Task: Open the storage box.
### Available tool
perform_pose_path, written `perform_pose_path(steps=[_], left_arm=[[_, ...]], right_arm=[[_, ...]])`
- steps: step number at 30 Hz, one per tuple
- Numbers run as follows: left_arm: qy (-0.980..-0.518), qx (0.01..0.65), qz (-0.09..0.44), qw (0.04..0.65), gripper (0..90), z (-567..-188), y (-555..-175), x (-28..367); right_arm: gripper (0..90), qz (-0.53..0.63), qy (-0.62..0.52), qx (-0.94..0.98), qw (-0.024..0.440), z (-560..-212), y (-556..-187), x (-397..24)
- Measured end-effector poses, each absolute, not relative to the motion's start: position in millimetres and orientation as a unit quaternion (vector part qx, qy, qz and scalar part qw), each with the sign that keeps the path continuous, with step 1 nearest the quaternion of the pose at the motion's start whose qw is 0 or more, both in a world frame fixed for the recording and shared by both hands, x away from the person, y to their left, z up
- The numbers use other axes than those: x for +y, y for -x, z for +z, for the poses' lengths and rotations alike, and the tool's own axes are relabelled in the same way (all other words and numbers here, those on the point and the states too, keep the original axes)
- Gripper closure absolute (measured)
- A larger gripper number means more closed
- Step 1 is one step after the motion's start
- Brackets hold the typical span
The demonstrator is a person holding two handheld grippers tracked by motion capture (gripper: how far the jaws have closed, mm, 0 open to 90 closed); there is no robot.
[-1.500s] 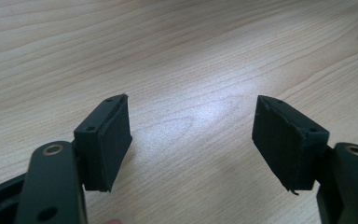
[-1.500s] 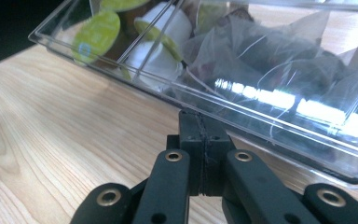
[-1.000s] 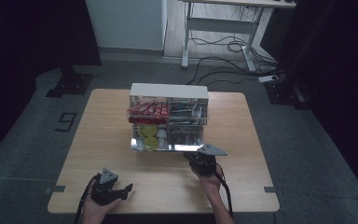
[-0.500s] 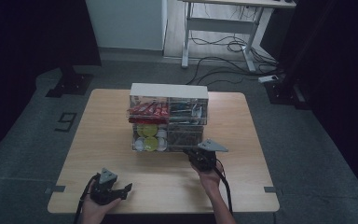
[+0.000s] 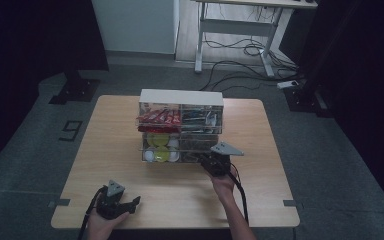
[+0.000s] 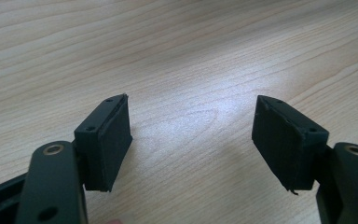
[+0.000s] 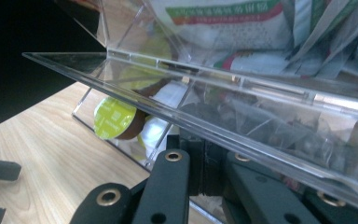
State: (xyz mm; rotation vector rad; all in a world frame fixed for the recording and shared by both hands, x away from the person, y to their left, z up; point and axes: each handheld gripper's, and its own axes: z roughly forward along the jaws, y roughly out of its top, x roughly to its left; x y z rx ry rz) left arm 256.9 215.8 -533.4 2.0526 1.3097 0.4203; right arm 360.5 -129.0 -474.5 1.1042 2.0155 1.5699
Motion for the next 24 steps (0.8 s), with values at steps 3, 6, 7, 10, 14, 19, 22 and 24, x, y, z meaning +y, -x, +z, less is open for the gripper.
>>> perform_pose_path(steps=[3, 6, 7, 10, 14, 19, 22, 24], left_arm=[[-0.784, 0.501, 0.163, 0.329, 28.5, -533, -256, 216], [-0.785, 0.5, 0.164, 0.328, 28.6, -533, -256, 214], [-0.785, 0.499, 0.163, 0.328, 28.5, -532, -256, 214], [-0.786, 0.499, 0.162, 0.328, 28.5, -533, -256, 213], [-0.788, 0.498, 0.161, 0.325, 28.5, -534, -257, 212], [-0.789, 0.497, 0.16, 0.324, 28.5, -535, -257, 211], [-0.789, 0.496, 0.159, 0.325, 28.5, -534, -257, 211], [-0.789, 0.496, 0.159, 0.326, 28.5, -534, -257, 210]], right_arm=[[88.8, 0.562, -0.391, 0.706, 0.178, -470, -362, -129], [88.8, 0.569, -0.391, 0.701, 0.178, -465, -363, -130], [88.8, 0.572, -0.39, 0.699, 0.18, -464, -364, -131], [88.8, 0.577, -0.391, 0.694, 0.18, -461, -365, -131], [88.9, 0.587, -0.393, 0.684, 0.18, -456, -369, -134], [88.9, 0.591, -0.395, 0.682, 0.174, -456, -375, -133], [88.9, 0.59, -0.397, 0.681, 0.174, -457, -375, -132], [88.9, 0.592, -0.398, 0.679, 0.177, -457, -375, -132]])
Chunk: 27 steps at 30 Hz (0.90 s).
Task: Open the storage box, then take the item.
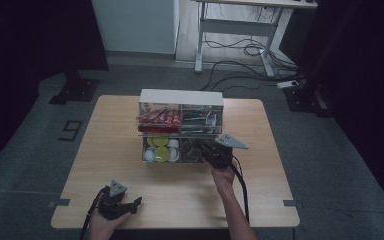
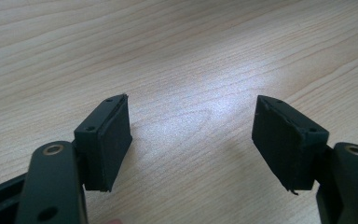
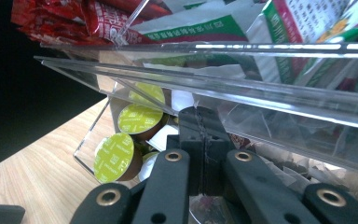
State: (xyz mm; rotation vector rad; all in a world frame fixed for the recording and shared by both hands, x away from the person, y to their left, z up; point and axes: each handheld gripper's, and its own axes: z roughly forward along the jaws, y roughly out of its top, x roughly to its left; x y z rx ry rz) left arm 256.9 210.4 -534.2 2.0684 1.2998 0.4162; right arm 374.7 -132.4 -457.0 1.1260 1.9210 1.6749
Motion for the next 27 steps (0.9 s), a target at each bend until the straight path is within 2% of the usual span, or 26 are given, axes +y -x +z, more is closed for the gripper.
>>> perform_pose_path(steps=[27], left_arm=[[-0.787, 0.481, 0.174, 0.346, 28.6, -524, -256, 196]], right_arm=[[88.3, 0.601, -0.403, 0.668, 0.174, -456, -370, -139]])
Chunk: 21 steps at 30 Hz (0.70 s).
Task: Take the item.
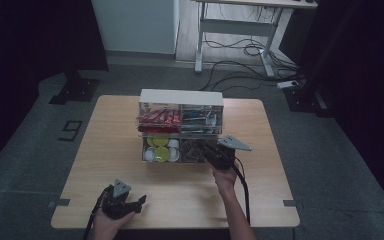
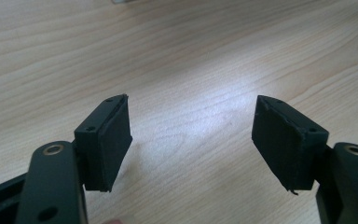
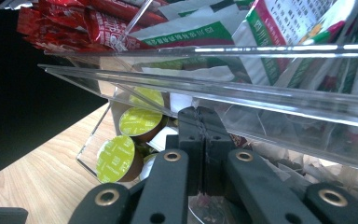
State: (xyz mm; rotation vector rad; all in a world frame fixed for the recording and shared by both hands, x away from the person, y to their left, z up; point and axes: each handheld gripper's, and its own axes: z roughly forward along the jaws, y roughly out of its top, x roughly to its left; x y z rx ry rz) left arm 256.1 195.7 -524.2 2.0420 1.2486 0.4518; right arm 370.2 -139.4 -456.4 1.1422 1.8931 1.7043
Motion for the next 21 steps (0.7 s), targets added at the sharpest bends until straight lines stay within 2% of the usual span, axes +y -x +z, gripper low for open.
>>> perform_pose_path(steps=[21], left_arm=[[-0.768, 0.479, 0.2, 0.375, 28.6, -491, -276, 171]], right_arm=[[88.7, 0.605, -0.401, 0.667, 0.167, -455, -372, -144]])
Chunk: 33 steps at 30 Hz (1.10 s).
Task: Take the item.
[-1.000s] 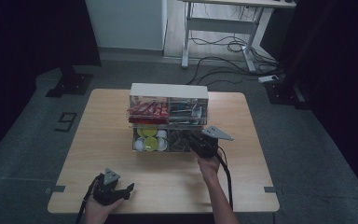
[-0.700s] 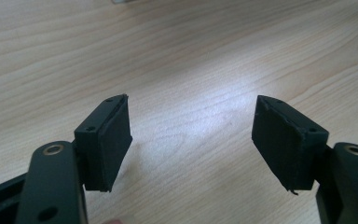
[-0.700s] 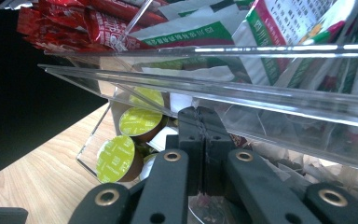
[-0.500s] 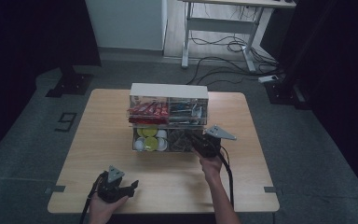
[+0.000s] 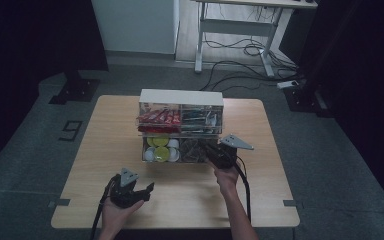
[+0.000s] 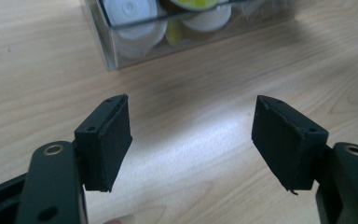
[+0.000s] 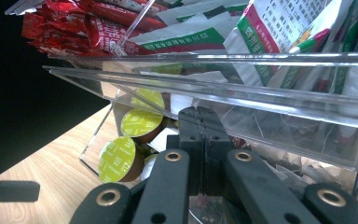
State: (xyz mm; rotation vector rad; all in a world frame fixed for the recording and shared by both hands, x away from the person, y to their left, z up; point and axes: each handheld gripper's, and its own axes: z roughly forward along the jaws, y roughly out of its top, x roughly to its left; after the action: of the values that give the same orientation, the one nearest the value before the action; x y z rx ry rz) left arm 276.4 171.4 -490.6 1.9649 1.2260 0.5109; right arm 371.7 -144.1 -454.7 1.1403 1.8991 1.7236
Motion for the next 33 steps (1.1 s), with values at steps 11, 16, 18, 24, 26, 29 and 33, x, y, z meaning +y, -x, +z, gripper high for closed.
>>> perform_pose_path(steps=[11, 16, 18, 24, 26, 29, 33], left_arm=[[-0.751, 0.489, 0.209, 0.392, 28.6, -470, -294, 154], [-0.757, 0.482, 0.218, 0.384, 28.6, -465, -302, 137], [-0.757, 0.482, 0.221, 0.382, 28.6, -464, -304, 135], [-0.756, 0.486, 0.233, 0.371, 28.6, -462, -313, 127], [-0.755, 0.489, 0.234, 0.37, 28.6, -462, -315, 126], [-0.754, 0.491, 0.237, 0.367, 28.6, -461, -318, 127], [-0.754, 0.492, 0.239, 0.364, 28.5, -461, -322, 128]], right_arm=[[88.8, 0.609, -0.399, 0.666, 0.16, -454, -373, -146], [88.8, 0.611, -0.398, 0.666, 0.156, -454, -373, -147], [88.8, 0.612, -0.397, 0.666, 0.154, -454, -373, -147], [88.8, 0.614, -0.395, 0.666, 0.153, -453, -373, -149], [88.8, 0.614, -0.395, 0.666, 0.152, -453, -373, -149], [88.8, 0.615, -0.395, 0.666, 0.151, -453, -373, -150], [88.8, 0.615, -0.395, 0.666, 0.151, -453, -373, -150]])
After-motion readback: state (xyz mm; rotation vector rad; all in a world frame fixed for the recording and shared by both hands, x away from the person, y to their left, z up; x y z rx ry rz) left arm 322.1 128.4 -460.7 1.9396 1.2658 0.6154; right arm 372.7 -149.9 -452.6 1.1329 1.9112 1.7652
